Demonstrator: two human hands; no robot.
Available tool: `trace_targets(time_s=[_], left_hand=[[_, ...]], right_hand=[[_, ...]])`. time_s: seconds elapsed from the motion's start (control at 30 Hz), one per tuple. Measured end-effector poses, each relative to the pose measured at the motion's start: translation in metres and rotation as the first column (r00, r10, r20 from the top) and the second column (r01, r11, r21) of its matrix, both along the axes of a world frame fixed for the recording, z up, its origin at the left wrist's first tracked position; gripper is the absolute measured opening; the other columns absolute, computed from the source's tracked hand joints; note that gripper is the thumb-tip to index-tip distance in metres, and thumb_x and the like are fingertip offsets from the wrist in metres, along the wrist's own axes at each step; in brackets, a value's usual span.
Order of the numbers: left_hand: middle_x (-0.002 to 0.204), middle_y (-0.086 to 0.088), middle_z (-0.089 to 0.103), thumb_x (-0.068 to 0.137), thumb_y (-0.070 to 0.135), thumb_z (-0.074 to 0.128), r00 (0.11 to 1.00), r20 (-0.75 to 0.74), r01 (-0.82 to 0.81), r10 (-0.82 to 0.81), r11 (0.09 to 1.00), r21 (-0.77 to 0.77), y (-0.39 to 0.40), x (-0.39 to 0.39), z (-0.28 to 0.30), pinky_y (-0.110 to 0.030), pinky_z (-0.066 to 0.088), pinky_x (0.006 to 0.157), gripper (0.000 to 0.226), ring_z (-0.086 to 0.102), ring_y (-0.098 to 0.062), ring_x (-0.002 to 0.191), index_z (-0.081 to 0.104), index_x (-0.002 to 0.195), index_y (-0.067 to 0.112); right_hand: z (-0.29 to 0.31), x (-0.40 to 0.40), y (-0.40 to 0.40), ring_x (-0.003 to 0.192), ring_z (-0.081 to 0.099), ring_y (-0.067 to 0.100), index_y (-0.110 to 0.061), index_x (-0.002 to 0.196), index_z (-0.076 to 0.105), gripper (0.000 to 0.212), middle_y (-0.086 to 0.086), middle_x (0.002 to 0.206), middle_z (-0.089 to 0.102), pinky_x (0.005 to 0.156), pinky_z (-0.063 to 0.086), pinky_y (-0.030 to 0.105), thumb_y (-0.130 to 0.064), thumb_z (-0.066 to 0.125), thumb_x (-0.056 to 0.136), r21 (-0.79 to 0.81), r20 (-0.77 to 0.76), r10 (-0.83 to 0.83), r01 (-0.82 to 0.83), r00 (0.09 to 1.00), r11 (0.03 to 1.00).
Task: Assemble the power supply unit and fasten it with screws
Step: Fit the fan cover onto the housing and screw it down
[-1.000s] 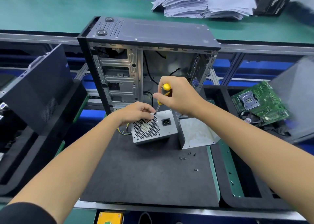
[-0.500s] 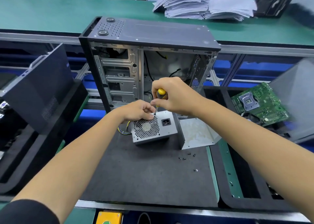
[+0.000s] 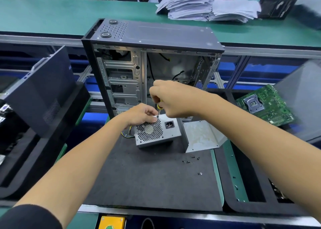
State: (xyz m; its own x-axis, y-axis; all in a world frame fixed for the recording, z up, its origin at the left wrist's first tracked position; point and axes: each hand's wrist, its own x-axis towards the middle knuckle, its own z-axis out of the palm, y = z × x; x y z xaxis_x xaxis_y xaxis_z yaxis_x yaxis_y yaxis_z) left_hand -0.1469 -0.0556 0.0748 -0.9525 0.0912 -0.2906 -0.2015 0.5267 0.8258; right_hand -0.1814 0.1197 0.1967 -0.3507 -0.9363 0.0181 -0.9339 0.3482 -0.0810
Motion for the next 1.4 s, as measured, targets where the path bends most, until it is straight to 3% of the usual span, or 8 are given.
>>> trace_targets(time_s=[0.13, 0.6, 0.77, 0.87, 0.97, 1.07, 1.2, 1.4], left_hand=[[0.074, 0.011, 0.070, 0.090, 0.010, 0.067, 1.000, 0.000, -0.013, 0.013, 1.000, 0.000, 0.001, 0.002, 0.001, -0.013, 0.043, 0.067, 0.018, 0.060, 0.001, 0.069, 0.070, 0.084, 0.027], [0.104, -0.019, 0.071, 0.091, 0.006, 0.065, 1.000, -0.003, -0.019, 0.019, 0.999, 0.048, 0.002, 0.008, 0.003, -0.043, 0.050, 0.088, 0.013, 0.064, -0.020, 0.088, 0.068, 0.103, 0.012], [0.092, -0.006, 0.073, 0.091, 0.015, 0.065, 1.000, -0.004, 0.026, -0.027, 0.982, -0.186, 0.001, -0.001, 0.009, -0.039, 0.051, 0.076, 0.009, 0.062, -0.015, 0.078, 0.071, 0.097, 0.019], [0.085, 0.002, 0.071, 0.090, 0.016, 0.065, 0.999, 0.020, 0.044, -0.040, 0.967, -0.252, 0.003, -0.006, 0.012, -0.033, 0.051, 0.075, 0.009, 0.062, -0.014, 0.077, 0.071, 0.096, 0.020], [0.079, 0.007, 0.068, 0.090, 0.014, 0.064, 0.999, 0.008, 0.039, -0.038, 0.952, -0.302, 0.007, -0.008, 0.012, -0.023, 0.047, 0.065, 0.009, 0.059, -0.011, 0.073, 0.071, 0.094, 0.020], [0.078, 0.010, 0.065, 0.090, 0.015, 0.064, 0.999, -0.002, 0.034, -0.037, 0.939, -0.341, 0.010, -0.009, 0.012, -0.022, 0.044, 0.063, 0.010, 0.058, -0.009, 0.072, 0.069, 0.090, 0.023], [0.084, 0.005, 0.069, 0.090, 0.014, 0.063, 1.000, 0.006, 0.002, 0.000, 0.941, -0.337, 0.011, -0.009, 0.009, -0.027, 0.048, 0.071, 0.011, 0.061, -0.012, 0.077, 0.071, 0.095, 0.020], [0.082, 0.011, 0.069, 0.091, 0.015, 0.063, 1.000, -0.014, -0.019, 0.016, 0.945, -0.326, 0.011, -0.008, 0.007, -0.028, 0.049, 0.073, 0.012, 0.062, -0.009, 0.077, 0.071, 0.093, 0.024]], right_hand=[[-0.001, 0.001, -0.004, 0.085, 0.054, 0.027, -0.017, 0.083, 0.047, 0.014, 0.002, 0.083, 0.046, 0.071, 0.047, 0.037, -0.023, 0.056, 0.090, 0.076, -0.088, -0.032, 0.038, 0.996, 0.996], [-0.007, -0.014, 0.012, 0.075, 0.051, 0.014, -0.019, 0.079, 0.054, 0.013, -0.005, 0.074, 0.059, 0.068, 0.045, 0.031, -0.022, 0.060, 0.090, -0.147, 0.095, -0.143, 0.156, 0.985, 0.977], [-0.006, -0.014, 0.028, 0.065, 0.055, 0.002, -0.013, 0.084, 0.067, 0.010, -0.008, 0.072, 0.062, 0.062, 0.042, 0.017, -0.016, 0.073, 0.078, -0.352, 0.450, -0.186, 0.365, 0.873, 0.862], [-0.007, -0.013, 0.038, 0.063, 0.055, 0.018, -0.003, 0.078, 0.060, 0.018, 0.015, 0.071, 0.061, 0.063, 0.048, 0.033, -0.017, 0.067, 0.086, -0.331, 0.656, -0.168, 0.480, 0.736, 0.813], [-0.016, -0.014, 0.050, 0.062, 0.059, 0.023, -0.012, 0.065, 0.043, 0.031, 0.009, 0.068, 0.058, 0.059, 0.051, 0.040, -0.020, 0.060, 0.088, -0.193, 0.649, -0.242, 0.463, 0.721, 0.865], [-0.043, -0.005, 0.063, 0.059, 0.062, 0.019, -0.012, 0.074, 0.051, 0.011, 0.010, 0.073, 0.068, 0.055, 0.046, 0.033, -0.010, 0.054, 0.084, 0.199, 0.643, -0.305, 0.231, 0.703, 0.952], [-0.113, 0.023, 0.071, 0.071, 0.060, 0.033, 0.000, 0.082, 0.065, 0.011, 0.015, 0.078, 0.066, 0.054, 0.038, 0.025, -0.010, 0.061, 0.080, 0.565, 0.382, -0.336, 0.070, 0.861, 0.822], [-0.170, 0.041, 0.076, 0.048, 0.050, 0.015, -0.009, 0.062, 0.057, 0.034, 0.002, 0.055, 0.057, 0.048, 0.039, 0.024, -0.033, 0.075, 0.079, 0.704, 0.286, -0.446, 0.130, 0.848, 0.698]])
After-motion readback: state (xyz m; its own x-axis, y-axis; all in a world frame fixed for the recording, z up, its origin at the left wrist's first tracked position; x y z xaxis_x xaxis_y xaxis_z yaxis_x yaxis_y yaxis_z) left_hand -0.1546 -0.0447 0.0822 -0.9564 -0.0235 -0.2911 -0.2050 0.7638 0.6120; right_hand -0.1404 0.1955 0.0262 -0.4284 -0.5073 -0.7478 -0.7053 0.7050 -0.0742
